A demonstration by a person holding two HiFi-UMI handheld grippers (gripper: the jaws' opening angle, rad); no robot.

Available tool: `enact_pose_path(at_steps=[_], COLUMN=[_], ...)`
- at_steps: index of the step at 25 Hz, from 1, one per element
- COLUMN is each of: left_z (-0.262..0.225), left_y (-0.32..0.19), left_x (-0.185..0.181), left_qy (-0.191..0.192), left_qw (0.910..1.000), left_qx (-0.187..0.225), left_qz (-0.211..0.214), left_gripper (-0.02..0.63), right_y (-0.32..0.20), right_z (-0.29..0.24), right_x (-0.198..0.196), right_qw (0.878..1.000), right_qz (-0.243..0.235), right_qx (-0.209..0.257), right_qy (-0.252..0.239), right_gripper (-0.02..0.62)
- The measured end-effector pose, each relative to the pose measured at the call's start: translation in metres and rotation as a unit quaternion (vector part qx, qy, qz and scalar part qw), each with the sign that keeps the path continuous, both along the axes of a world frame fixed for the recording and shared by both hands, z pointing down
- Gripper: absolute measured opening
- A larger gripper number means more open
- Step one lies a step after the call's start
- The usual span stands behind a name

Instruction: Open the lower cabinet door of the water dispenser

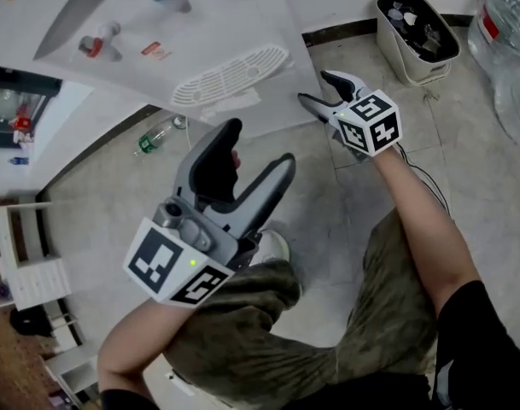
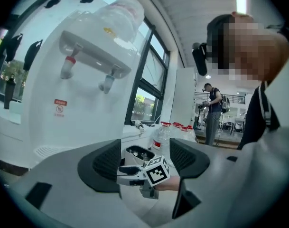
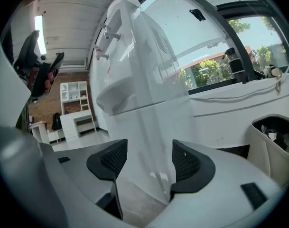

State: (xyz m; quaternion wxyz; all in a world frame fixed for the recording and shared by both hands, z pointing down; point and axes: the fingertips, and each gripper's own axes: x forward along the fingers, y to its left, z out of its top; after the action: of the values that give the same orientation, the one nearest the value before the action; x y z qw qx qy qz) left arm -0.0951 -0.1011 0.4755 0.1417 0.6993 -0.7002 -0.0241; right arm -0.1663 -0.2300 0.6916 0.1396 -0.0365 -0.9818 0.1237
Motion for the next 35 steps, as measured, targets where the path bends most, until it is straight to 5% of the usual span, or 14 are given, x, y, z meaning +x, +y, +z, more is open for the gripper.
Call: enact_pose_path(at_steps=[5,10,28,35], left_z=[0.023,0.054,0.078,0.078], left_y=[-0.011,-0.001,0.036,0.038], left_x=[0.008,-0.005,-0.024,-0.032], left_qy=[-0.001,0.092,0.051,0.085], left_qw=[1.0000,0.9942,0.9951,0.9911], left_qx=[0.000,-0.025,-0.061,-0.057], left_qz=[0.003,-0.051,-0.059,-0.085], left_gripper=[0.296,0.296,0.296,0.296], right_y=[-0.006,-0.003,-0.011,-0.010], right_z=[-0.007,-0.011,-0.003,-0.003], right_x=[0.000,-0.003,-0.021,-0.014], right_qw=[0.999,1.000,1.000,1.000], right_qz=[0.017,-0.013,0.011,-0.001], right_qx=[-0.042,0.025,0.023,0.029], right_qy=[-0.011,-0.005,-0.014,-0.006], right_gripper=[0.262,0.262,0.245,0.185])
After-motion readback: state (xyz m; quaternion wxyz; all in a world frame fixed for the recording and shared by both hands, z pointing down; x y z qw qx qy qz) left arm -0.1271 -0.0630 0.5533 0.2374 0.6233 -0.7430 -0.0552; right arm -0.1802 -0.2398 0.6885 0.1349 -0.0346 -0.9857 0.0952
